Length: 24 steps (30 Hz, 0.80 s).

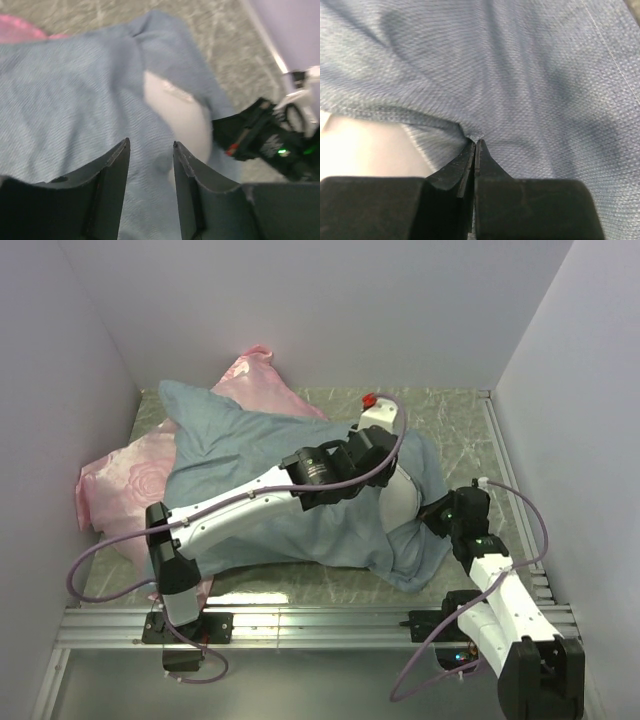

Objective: Remove the pillowcase from the pillow

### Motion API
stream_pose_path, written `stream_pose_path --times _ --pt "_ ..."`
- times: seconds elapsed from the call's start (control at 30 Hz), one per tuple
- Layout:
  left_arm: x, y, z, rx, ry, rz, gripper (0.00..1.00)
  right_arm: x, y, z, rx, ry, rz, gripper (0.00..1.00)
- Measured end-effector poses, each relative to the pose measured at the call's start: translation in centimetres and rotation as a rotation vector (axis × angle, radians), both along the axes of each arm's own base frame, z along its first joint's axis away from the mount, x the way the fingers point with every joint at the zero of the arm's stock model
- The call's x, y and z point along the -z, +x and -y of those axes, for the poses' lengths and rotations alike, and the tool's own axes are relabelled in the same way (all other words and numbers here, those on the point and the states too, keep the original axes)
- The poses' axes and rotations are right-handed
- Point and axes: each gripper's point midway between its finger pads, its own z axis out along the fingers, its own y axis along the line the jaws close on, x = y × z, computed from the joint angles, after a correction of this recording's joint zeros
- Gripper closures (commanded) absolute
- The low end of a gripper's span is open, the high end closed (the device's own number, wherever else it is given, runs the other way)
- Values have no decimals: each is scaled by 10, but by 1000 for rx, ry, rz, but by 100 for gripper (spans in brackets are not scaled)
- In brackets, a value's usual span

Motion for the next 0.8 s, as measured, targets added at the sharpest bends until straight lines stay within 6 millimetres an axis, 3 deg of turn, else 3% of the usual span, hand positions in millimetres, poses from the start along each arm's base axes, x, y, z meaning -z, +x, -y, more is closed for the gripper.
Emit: stream_pose_path --times 0.1,0.17,0.37,0.47,0.57,0.7,0.8 --pt "-22 -1 21 40 -53 12 52 -7 1 -1 -1 5 27 100" --pt "-30 -5 33 74 -75 16 43 -9 0 -1 -2 8 36 100" --pt "-21 -25 60 181 -92 -33 30 -7 -2 -2 5 25 41 100" --pt "1 -29 74 200 -84 -72 20 -8 -5 -2 18 36 57 100" --pt "38 -29 80 188 -37 -114 14 -9 -8 -1 37 52 78 100" --pt "97 -29 74 154 66 -176 13 -8 -14 -1 64 88 122 100" --pt "120 -26 73 140 111 -194 12 -3 -18 -1 77 111 141 100"
